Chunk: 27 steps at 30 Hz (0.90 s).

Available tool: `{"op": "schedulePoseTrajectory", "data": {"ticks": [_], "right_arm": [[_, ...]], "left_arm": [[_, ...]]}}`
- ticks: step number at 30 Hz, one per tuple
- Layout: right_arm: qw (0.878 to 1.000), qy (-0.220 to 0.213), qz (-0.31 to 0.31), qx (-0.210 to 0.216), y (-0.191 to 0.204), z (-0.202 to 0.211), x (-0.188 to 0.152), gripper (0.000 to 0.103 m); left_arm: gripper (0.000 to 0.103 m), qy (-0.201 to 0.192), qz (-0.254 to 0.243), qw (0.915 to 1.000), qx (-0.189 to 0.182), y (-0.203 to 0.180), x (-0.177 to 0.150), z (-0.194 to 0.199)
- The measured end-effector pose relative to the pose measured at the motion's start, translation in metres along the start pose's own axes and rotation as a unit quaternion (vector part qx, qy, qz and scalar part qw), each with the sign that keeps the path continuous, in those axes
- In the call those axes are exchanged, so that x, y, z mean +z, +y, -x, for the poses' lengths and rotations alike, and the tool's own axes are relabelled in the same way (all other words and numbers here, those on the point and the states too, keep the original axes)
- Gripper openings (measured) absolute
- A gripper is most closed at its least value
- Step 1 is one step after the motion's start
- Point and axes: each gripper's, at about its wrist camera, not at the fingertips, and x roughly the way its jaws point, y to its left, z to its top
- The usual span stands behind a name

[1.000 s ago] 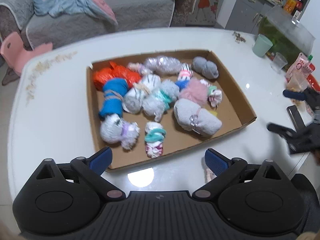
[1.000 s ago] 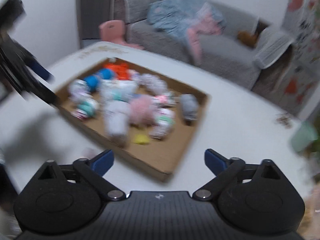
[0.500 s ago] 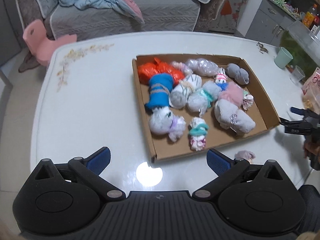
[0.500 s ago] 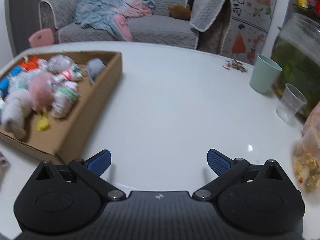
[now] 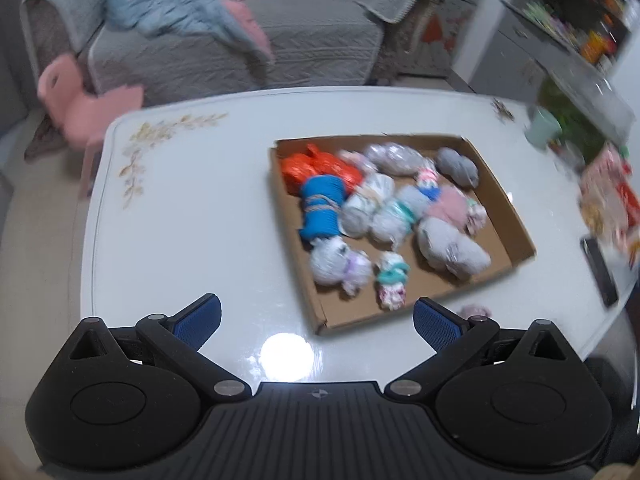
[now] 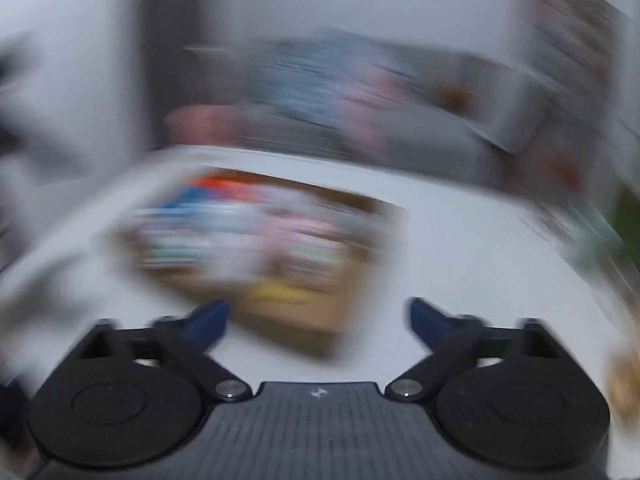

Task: Organize objects
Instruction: 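Reach under the table and grasp the blue sock with the right gripper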

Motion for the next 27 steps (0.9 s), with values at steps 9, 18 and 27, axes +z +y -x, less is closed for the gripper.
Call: {"op": "schedulePoseTrajectory", "data": {"ticks": [9,18,27], "right_arm": [[0.857,0.190,0.256,0.404,0.237,-0.080,-0.070,0.091],[0.765,0.245,0.496,0.330,0.334,-0.222,-0.273,0.080],[0.680,0.252,0.626,0.287,0.391,-0.260,-0.400,0.085]], "left_arm": [[0.103,-0.030,0.024,0.9988,-0.031,0.022,-0.005,0.025],[0.103,0.021,0.021,0.9995,0.006,0.052,-0.038,0.007],[0.103,0.056,0.033,0.9974,-0.030,0.042,-0.046,-0.009]]}}
